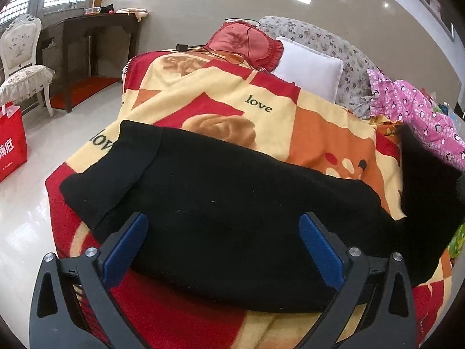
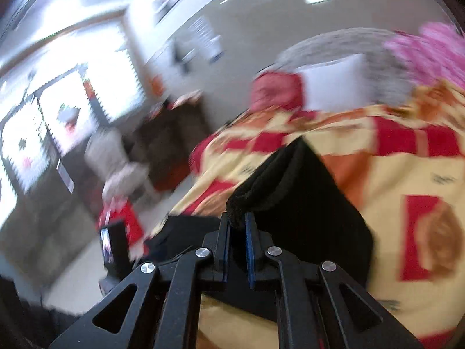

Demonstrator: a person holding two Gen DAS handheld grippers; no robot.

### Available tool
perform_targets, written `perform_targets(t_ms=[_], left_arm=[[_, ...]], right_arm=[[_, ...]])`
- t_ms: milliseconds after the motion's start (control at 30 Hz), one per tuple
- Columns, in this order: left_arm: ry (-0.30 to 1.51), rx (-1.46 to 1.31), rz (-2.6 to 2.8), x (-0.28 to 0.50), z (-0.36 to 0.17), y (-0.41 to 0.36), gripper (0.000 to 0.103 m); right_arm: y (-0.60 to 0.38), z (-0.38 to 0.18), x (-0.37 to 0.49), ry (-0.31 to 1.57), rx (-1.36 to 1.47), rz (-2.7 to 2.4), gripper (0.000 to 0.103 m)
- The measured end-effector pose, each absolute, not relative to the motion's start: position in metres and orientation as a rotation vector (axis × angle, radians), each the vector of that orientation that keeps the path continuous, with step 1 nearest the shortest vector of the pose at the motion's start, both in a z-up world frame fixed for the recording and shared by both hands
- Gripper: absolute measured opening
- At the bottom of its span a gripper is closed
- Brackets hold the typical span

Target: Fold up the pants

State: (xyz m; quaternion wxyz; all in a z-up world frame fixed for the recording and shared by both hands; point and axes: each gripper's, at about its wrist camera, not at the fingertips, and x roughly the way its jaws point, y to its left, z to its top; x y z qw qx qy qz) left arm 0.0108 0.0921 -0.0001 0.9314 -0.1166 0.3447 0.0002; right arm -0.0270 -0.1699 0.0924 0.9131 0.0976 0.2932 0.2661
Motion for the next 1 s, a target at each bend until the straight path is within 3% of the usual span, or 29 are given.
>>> perform_targets(t_ms=[233,300,333,400,567,733,767,833,900,933,1000], left_arm=[[0.716,-0.224,0.001,0.013,-0.001,0.091,0.103],[0.723,-0.213,0.003,0.013,-0.001,0.09,0.103],[0.724,-0.213,0.002,0.013,-0.001,0.09,0.103],[0.709,-0.232,-0.009,0.011,0.002,0.094,0.103],[0.499,-0.244,-0.212,-0.011,0.035,0.082,0.103],[0.397,-0.044,-0.51,-0.005,0.062,0.018,0.103],[0.405,-0.033,-0.528,0.0,0.063,0.01,0.099],[0.452,-0.044,-0.549,0.014,0.063,0.001,0.071],[0.568,-0.045,-0.58,0.034,0.058,-0.01,0.012],[0.621,-0.036,-0.571,0.042,0.053,-0.015,0.004],[0.684,-0.025,-0.539,0.052,0.042,-0.02,0.003]], right_arm=[[-0.133,0.025,-0.011,0.795,0.151,0.529,0.009],[-0.131,0.013,-0.01,0.829,0.157,0.54,0.016],[-0.13,0.012,-0.013,0.83,0.164,0.559,0.026],[-0.135,0.018,-0.024,0.806,0.2,0.607,0.037],[-0.191,0.042,-0.074,0.635,0.251,0.429,0.043],[-0.241,0.056,-0.086,0.535,0.214,0.086,0.045],[-0.251,0.056,-0.082,0.539,0.236,0.051,0.045],[-0.26,0.055,-0.076,0.549,0.216,0.014,0.034],[-0.264,0.051,-0.067,0.56,0.203,0.001,0.008],[-0.263,0.048,-0.06,0.566,0.212,0.002,0.006],[-0.266,0.046,-0.05,0.576,0.209,0.01,0.005]])
